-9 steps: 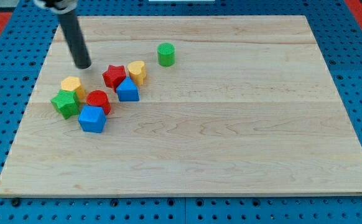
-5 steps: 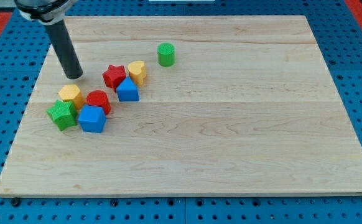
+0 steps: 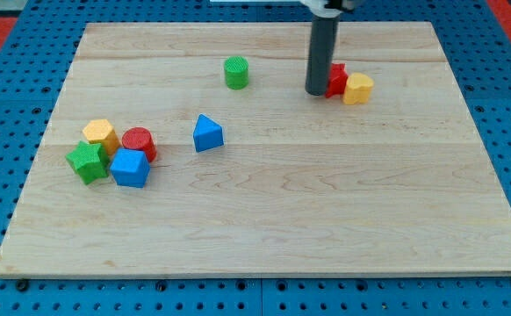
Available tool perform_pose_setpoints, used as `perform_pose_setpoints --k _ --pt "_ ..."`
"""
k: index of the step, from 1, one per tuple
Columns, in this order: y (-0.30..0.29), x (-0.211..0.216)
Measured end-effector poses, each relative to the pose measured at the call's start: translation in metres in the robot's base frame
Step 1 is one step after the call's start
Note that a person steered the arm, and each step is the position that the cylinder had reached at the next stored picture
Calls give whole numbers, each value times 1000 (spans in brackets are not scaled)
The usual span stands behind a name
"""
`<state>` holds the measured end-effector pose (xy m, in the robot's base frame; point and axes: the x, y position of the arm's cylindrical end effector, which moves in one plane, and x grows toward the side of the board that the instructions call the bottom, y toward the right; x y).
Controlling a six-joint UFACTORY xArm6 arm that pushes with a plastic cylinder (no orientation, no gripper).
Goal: Push the red star and the yellow heart towards the centre right
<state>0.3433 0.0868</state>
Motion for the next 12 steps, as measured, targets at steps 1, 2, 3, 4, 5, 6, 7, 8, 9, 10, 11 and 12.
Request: perform_pose_setpoints --k 1,2,3,4,5,6,7,8,9,10,11,12 --pt "-12 -54" --pt "29 -46" --pt "64 0" --pt "82 -21" --pt "32 -36" --pt "25 -11" --pt "36 -8" --pt "45 -1" --pt "45 -2" --pt "74 6" --pt "81 9" --pt "81 20"
